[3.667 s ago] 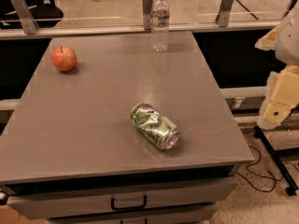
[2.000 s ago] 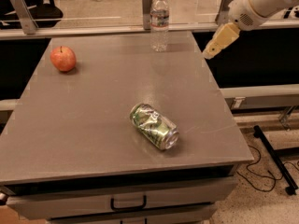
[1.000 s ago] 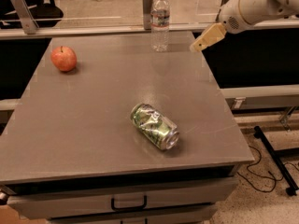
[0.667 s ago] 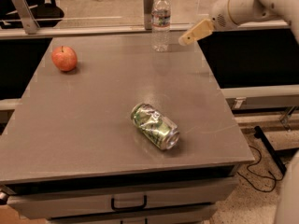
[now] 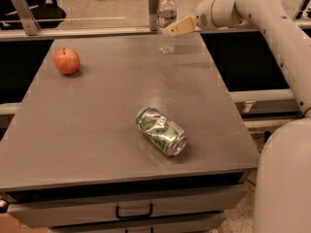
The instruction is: Pick water bottle
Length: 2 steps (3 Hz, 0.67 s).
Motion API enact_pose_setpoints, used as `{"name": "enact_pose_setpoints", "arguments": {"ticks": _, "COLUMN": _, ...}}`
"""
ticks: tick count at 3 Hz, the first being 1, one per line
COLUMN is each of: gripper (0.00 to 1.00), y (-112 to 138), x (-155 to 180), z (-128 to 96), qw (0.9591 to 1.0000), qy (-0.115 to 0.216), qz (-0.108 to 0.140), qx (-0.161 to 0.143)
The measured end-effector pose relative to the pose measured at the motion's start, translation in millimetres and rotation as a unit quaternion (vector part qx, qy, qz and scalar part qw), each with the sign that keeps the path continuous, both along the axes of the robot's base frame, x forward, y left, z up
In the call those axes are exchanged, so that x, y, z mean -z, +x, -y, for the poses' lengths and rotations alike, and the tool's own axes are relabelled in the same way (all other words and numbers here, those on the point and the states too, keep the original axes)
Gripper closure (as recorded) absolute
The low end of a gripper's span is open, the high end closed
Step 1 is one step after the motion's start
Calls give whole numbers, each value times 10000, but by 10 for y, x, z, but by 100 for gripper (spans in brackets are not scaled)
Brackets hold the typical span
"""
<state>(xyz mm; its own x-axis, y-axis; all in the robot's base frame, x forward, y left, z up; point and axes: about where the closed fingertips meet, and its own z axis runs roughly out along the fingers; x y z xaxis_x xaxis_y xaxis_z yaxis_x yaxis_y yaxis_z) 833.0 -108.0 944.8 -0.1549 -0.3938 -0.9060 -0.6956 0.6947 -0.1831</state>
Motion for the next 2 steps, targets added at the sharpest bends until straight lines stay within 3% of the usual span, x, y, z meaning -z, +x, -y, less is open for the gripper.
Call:
{"name": "enact_pose_setpoints", "arguments": {"ticks": 1, "gripper": 0, "y": 209, "x": 76, "z": -240, "qw": 9994, "qy": 341, "qz": -30, "qx": 13}}
{"name": "enact_pose_setpoints", "arguments": {"ticks": 2, "gripper": 18, "y": 376, "x": 160, "z": -367, "qw": 9978, "qy": 650, "qz": -90, "qx": 97}}
